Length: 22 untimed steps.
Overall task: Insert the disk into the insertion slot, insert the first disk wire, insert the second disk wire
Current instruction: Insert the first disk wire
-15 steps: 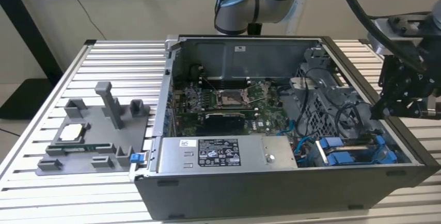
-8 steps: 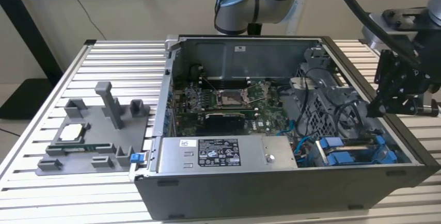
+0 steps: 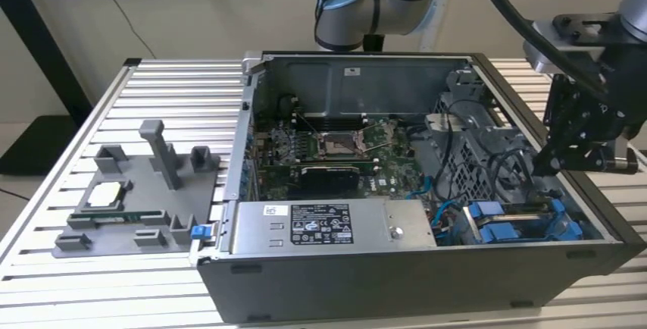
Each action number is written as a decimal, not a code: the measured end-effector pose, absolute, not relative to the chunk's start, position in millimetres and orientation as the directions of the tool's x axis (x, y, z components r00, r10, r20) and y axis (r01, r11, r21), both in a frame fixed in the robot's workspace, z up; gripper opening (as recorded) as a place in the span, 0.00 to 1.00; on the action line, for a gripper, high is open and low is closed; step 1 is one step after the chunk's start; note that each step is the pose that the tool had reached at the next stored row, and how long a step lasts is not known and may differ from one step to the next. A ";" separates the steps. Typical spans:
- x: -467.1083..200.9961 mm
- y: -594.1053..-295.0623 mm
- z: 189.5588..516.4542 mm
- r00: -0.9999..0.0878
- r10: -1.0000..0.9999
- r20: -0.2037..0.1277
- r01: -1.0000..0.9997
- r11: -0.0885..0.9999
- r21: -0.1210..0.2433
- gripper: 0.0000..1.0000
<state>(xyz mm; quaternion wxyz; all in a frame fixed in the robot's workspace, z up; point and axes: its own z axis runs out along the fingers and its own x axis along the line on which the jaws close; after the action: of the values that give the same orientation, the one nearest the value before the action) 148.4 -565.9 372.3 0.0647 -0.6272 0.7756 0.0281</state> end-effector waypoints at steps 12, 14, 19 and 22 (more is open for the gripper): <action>132.5 -567.5 377.0 -0.205 -0.973 -0.105 -0.977 0.210 -0.041 0.00; 129.5 -567.5 379.6 -0.205 -0.973 -0.105 -0.977 0.210 -0.040 0.00; 117.7 -567.5 382.2 -0.201 -0.974 -0.104 -0.978 0.206 -0.040 0.00; 113.6 -568.1 382.0 -0.191 -0.976 -0.104 -0.980 0.196 -0.040 0.00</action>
<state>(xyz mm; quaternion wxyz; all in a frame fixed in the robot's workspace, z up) 113.6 -568.1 382.0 0.0530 -0.6338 0.7715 0.0174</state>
